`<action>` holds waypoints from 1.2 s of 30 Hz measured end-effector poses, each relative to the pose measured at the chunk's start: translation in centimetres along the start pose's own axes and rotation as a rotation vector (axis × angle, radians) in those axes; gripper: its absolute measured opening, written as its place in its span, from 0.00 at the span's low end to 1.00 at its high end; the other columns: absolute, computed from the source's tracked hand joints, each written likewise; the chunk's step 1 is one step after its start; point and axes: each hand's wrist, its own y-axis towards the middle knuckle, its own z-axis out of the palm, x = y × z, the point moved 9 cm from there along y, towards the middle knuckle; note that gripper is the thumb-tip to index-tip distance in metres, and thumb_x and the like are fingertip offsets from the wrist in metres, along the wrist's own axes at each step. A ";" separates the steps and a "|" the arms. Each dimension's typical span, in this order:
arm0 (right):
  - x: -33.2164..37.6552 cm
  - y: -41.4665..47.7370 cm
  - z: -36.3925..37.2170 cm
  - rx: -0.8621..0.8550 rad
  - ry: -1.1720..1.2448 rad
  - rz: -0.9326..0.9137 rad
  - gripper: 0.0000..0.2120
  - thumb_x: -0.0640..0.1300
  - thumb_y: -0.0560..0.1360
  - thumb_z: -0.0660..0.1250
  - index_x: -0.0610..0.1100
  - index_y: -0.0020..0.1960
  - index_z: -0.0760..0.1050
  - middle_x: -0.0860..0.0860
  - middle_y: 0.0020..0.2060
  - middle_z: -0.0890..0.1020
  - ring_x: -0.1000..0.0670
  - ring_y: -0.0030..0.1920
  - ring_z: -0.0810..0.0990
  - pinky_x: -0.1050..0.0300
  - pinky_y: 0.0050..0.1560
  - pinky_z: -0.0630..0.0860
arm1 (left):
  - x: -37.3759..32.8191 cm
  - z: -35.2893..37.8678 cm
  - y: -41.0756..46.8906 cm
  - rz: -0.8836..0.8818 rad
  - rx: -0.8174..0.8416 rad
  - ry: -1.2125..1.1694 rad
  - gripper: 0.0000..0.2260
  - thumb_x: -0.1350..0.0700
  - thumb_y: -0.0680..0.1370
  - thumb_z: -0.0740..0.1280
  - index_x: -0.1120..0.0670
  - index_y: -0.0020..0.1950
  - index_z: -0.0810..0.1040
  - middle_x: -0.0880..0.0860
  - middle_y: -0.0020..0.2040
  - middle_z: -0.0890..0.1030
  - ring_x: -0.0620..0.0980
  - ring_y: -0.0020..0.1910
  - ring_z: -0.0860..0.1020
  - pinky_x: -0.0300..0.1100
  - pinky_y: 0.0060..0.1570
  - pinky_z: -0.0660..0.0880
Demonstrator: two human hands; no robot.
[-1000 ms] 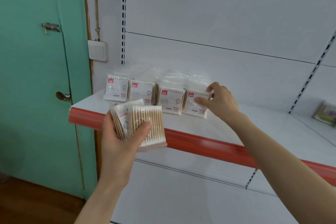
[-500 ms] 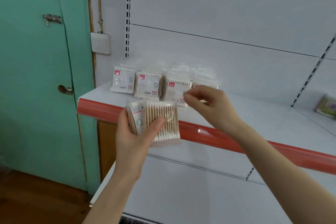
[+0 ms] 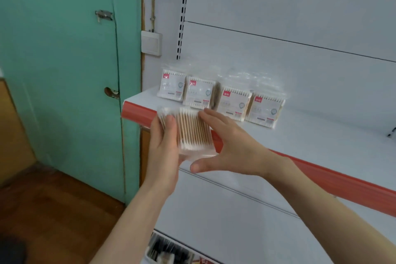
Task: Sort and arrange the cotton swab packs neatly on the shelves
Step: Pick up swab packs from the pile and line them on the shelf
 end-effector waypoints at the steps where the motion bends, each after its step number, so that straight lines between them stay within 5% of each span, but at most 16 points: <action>1: 0.2 0.3 0.1 -0.004 -0.048 -0.022 0.50 0.58 0.63 0.74 0.47 0.76 0.50 0.54 0.74 0.54 0.55 0.74 0.51 0.64 0.71 0.48 | 0.0 -0.2 0.1 -0.020 -0.005 -0.018 0.14 0.49 0.81 0.55 0.47 0.66 0.68 0.48 0.52 0.82 0.47 0.48 0.82 0.43 0.37 0.80; 5: 1.1 1.6 -0.3 -0.090 -0.028 -0.099 0.41 0.53 0.67 0.74 0.44 0.74 0.59 0.49 0.71 0.64 0.51 0.71 0.61 0.54 0.71 0.61 | -0.3 -1.5 0.5 -0.063 -0.037 -0.045 0.15 0.51 0.81 0.54 0.51 0.66 0.69 0.54 0.57 0.80 0.52 0.52 0.81 0.44 0.37 0.81; 7: 1.8 1.7 -0.7 -0.130 0.013 -0.159 0.33 0.51 0.68 0.73 0.44 0.70 0.66 0.49 0.68 0.70 0.55 0.66 0.67 0.63 0.66 0.65 | -0.8 -2.4 0.8 -0.033 -0.057 -0.031 0.13 0.51 0.82 0.55 0.49 0.65 0.70 0.54 0.59 0.79 0.53 0.54 0.80 0.47 0.42 0.81; 10: 2.2 1.8 -2.2 -0.212 0.204 -0.171 0.15 0.48 0.72 0.70 0.47 0.57 0.77 0.58 0.50 0.81 0.61 0.50 0.76 0.71 0.49 0.72 | -1.3 -3.9 1.1 0.008 -0.092 0.017 0.08 0.51 0.81 0.56 0.45 0.59 0.71 0.51 0.56 0.80 0.52 0.52 0.81 0.49 0.47 0.80; 13: 1.6 2.3 -3.6 -0.264 0.317 -0.133 0.04 0.45 0.77 0.64 0.50 0.51 0.74 0.61 0.33 0.80 0.59 0.35 0.77 0.66 0.36 0.72 | -2.3 -4.9 1.4 0.072 -0.097 0.056 0.10 0.51 0.80 0.58 0.46 0.61 0.69 0.48 0.53 0.81 0.47 0.50 0.82 0.45 0.44 0.81; 17: 1.1 3.6 -3.7 -0.213 0.365 -0.076 0.07 0.45 0.80 0.57 0.50 0.51 0.73 0.57 0.34 0.80 0.59 0.33 0.78 0.57 0.35 0.77 | -3.2 -4.5 2.1 0.106 -0.005 0.058 0.21 0.51 0.73 0.65 0.50 0.65 0.68 0.49 0.55 0.81 0.48 0.51 0.82 0.44 0.43 0.81; 22: 0.3 5.4 -2.2 -0.192 0.398 -0.007 0.09 0.46 0.80 0.56 0.49 0.50 0.75 0.53 0.37 0.80 0.56 0.37 0.80 0.60 0.37 0.79 | -2.8 -4.4 4.0 0.091 0.073 0.089 0.24 0.65 0.71 0.70 0.54 0.64 0.69 0.52 0.55 0.81 0.51 0.52 0.82 0.45 0.41 0.81; 26: 0.3 6.7 -1.1 -0.155 0.258 0.004 0.03 0.47 0.75 0.65 0.52 0.43 0.76 0.62 0.34 0.78 0.60 0.36 0.76 0.68 0.37 0.72 | -3.1 -6.0 6.3 0.094 0.069 0.101 0.22 0.67 0.69 0.71 0.52 0.59 0.71 0.48 0.48 0.83 0.48 0.47 0.83 0.40 0.36 0.79; 32: -0.4 10.6 -5.9 -0.496 0.172 0.112 0.10 0.43 0.68 0.74 0.52 0.42 0.73 0.59 0.35 0.78 0.63 0.34 0.75 0.72 0.36 0.69 | -4.9 -9.6 10.2 0.111 0.036 0.187 0.11 0.59 0.75 0.67 0.45 0.51 0.72 0.47 0.50 0.81 0.44 0.46 0.82 0.34 0.35 0.78; 36: 0.4 14.2 -6.5 -0.534 -0.112 0.174 0.13 0.47 0.70 0.72 0.45 0.52 0.77 0.55 0.43 0.78 0.55 0.47 0.75 0.65 0.42 0.66 | -6.0 -12.2 12.6 0.103 0.020 0.204 0.09 0.58 0.76 0.65 0.44 0.52 0.73 0.46 0.52 0.80 0.45 0.48 0.82 0.36 0.38 0.79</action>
